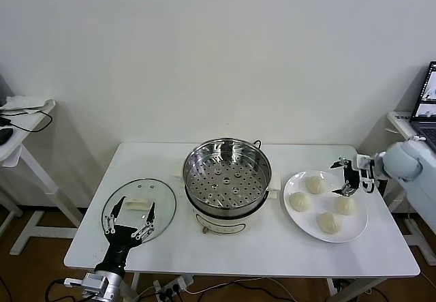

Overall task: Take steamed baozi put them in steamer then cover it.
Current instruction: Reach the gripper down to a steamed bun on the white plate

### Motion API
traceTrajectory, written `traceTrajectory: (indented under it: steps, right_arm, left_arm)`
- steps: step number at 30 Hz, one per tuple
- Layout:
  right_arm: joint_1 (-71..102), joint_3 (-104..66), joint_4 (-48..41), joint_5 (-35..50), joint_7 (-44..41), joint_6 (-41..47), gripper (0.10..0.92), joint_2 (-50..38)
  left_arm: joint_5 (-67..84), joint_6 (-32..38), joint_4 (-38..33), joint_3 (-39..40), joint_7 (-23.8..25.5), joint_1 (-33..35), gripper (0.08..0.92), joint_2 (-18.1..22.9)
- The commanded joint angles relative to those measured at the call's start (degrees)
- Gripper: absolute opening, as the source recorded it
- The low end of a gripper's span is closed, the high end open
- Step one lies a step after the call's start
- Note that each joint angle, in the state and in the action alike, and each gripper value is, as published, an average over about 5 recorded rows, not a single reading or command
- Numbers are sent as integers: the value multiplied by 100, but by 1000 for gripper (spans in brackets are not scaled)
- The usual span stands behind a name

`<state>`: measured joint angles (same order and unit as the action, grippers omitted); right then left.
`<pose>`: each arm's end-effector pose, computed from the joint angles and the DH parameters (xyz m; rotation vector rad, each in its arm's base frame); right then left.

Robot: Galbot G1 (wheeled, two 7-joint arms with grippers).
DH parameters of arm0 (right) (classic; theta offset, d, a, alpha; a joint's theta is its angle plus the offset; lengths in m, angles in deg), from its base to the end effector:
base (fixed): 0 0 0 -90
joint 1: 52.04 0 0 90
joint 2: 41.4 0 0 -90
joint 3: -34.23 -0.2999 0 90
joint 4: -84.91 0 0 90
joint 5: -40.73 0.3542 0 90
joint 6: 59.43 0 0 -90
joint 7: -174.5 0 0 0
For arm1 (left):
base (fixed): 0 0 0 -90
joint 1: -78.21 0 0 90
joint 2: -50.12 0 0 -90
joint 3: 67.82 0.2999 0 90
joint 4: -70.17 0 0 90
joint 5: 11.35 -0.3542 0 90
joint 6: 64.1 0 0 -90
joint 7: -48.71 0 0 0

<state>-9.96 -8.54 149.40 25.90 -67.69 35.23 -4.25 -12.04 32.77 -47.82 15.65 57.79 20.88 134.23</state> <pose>0.4871 -0.2189 -0.1473 1.0519 -1.6489 1.3673 0.1918 0.0491 -0.2766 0.1890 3.0946 0.2542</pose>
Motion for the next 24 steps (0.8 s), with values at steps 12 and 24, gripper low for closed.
traceTrajectory:
  steps: [12, 24]
  right_arm:
    - [-715, 382, -1822, -875, -350, -166, 823, 1266]
    - [-587, -30, -2320, -1310, -226, -375, 823, 1698]
  left_arm:
    - [-74, 27, 19, -3, 7, 60, 823, -2]
    - [-115, 51, 64, -15, 10, 71, 823, 7]
